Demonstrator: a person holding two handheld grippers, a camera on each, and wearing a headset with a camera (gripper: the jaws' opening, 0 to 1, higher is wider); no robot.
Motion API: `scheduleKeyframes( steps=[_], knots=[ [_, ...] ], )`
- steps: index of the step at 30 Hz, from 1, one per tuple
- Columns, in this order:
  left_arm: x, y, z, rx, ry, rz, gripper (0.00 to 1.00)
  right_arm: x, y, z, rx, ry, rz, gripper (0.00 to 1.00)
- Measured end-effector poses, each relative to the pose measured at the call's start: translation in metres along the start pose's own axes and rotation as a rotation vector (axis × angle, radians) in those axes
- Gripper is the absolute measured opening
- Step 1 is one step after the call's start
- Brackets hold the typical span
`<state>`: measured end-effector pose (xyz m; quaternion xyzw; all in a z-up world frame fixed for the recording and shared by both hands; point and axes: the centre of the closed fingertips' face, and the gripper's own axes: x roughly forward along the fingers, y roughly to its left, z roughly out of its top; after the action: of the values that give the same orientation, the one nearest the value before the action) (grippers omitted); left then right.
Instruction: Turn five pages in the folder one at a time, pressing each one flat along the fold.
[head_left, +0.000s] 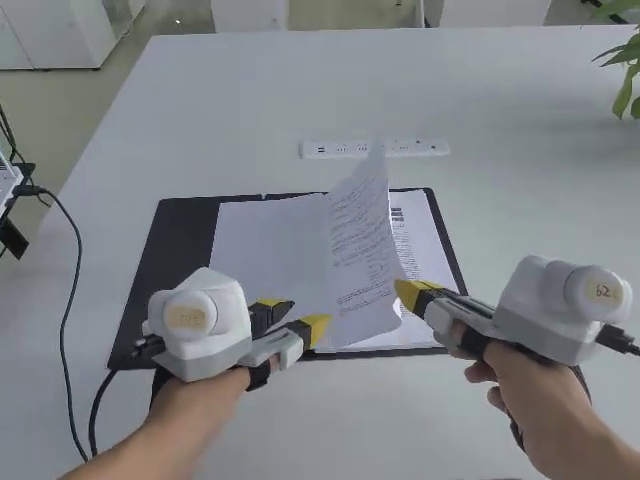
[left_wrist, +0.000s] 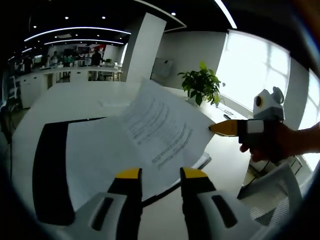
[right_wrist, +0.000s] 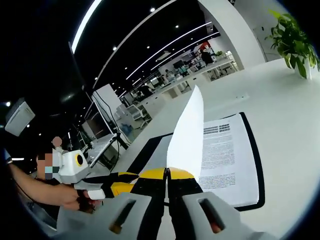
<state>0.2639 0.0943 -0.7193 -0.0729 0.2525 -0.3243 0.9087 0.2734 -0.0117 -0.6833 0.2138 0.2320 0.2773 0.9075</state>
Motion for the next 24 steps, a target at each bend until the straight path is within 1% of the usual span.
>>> scheduleKeyframes(
  steps=[3, 6, 7, 10, 12, 15, 18, 20, 23, 24],
  knots=[
    [-0.019, 0.005, 0.006, 0.006, -0.025, 0.014, 0.29, 0.003, 0.012, 0.004, -0.001, -0.012, 0.026, 0.0],
    [-0.035, 0.008, 0.011, 0.011, -0.042, 0.022, 0.29, 0.007, 0.025, 0.005, -0.008, -0.014, 0.053, 0.0],
    [-0.042, 0.009, 0.014, 0.014, -0.054, 0.025, 0.3, 0.01, 0.03, 0.005, -0.009, -0.016, 0.065, 0.0],
    [-0.057, 0.013, 0.019, 0.015, -0.072, 0.036, 0.3, 0.017, 0.043, 0.005, -0.017, -0.014, 0.092, 0.0],
    [-0.064, 0.016, 0.021, 0.021, -0.082, 0.043, 0.3, 0.021, 0.05, 0.004, -0.021, -0.01, 0.105, 0.0],
    [-0.076, 0.024, 0.022, 0.016, -0.089, 0.058, 0.31, 0.03, 0.062, 0.002, -0.023, -0.004, 0.124, 0.0],
    [-0.088, 0.035, 0.021, 0.014, -0.098, 0.08, 0.31, 0.044, 0.074, 0.0, -0.023, 0.01, 0.144, 0.0],
    [-0.094, 0.042, 0.019, 0.008, -0.095, 0.095, 0.31, 0.054, 0.083, -0.002, -0.022, 0.014, 0.156, 0.0],
    [-0.102, 0.051, 0.017, 0.003, -0.098, 0.111, 0.3, 0.068, 0.092, -0.007, -0.02, 0.027, 0.167, 0.0],
    [-0.105, 0.053, 0.017, 0.001, -0.098, 0.116, 0.3, 0.072, 0.093, -0.011, -0.028, 0.042, 0.165, 0.0]
  ],
)
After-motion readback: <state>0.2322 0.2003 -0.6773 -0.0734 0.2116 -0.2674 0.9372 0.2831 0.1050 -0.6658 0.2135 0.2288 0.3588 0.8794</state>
